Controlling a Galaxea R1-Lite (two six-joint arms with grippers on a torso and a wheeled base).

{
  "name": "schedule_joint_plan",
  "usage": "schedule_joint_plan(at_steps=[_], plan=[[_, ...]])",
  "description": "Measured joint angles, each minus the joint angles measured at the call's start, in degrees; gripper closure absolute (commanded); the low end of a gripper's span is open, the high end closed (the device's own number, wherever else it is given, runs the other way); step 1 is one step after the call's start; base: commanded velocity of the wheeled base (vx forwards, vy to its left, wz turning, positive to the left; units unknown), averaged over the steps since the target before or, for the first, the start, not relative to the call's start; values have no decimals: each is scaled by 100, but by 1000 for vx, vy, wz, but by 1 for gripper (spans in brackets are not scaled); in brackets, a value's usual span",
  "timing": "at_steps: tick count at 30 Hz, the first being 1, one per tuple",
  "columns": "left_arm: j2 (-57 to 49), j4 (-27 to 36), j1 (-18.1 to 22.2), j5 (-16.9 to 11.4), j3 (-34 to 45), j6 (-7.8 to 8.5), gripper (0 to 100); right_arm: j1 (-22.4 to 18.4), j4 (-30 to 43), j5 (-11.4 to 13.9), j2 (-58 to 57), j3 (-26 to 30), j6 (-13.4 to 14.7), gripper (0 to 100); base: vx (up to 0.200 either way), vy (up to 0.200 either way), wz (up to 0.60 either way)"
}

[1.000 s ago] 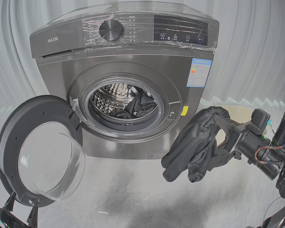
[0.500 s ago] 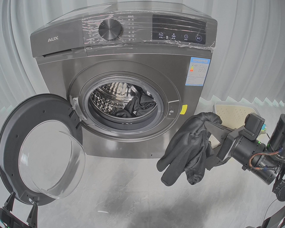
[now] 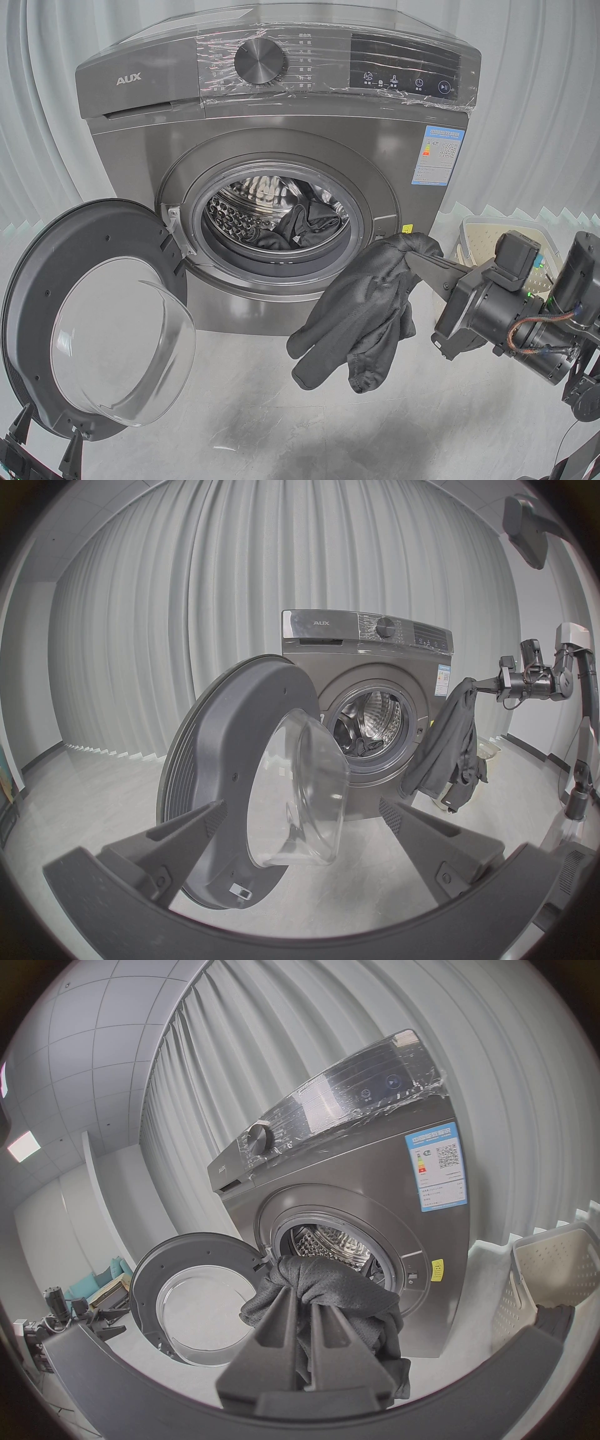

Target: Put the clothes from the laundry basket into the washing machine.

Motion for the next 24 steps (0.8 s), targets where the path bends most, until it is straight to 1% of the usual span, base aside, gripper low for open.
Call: schedule_joint_plan(at_steps=[2, 3, 6, 8, 9, 11, 12, 14, 15, 17, 20, 23, 24], plan=[[0, -6, 0, -28, 0, 61, 0, 4, 2, -56, 66, -88, -5, 100, 0, 0, 0], [0, -22, 2, -80, 0, 91, 0, 11, 7, -126, 110, -151, -7, 100, 0, 0, 0], [0, -150, 5, -345, -37, 94, 0, 52, 7, -317, 232, -352, -7, 100, 0, 0, 0], [9, -271, 12, -619, -238, 77, 0, 74, 13, -402, 313, -473, -2, 100, 0, 0, 0], [51, -328, 26, -914, -425, 66, 0, 91, 12, -451, 374, -569, 2, 100, 0, 0, 0], [157, -374, 32, -1320, -653, 50, 0, 102, 10, -508, 457, -689, 13, 100, 0, 0, 0], [262, -413, 40, -1569, -796, 39, 0, 113, 12, -535, 514, -772, 22, 100, 0, 0, 0], [512, -453, 45, -1853, -935, 26, 0, 138, 7, -569, 611, -887, 63, 100, 0, 0, 0], [741, -490, 46, -2046, -1006, 26, 0, 157, 7, -594, 683, -961, 121, 100, 0, 0, 0], [1119, -552, 29, -2330, -1070, 33, 0, 194, 10, -631, 779, -1056, 224, 100, 0, 0, 0], [1766, -752, -41, -2683, -1130, 44, 0, 254, 7, -669, 917, -1198, 340, 100, 0, 0, 0], [2422, -1122, -160, -2861, -1161, 55, 0, 295, 7, -695, 1033, -1345, 414, 100, 0, 0, 0], [2767, -1349, -236, -2925, -1165, 61, 0, 310, 5, -703, 1085, -1419, 444, 100, 0, 0, 0]])
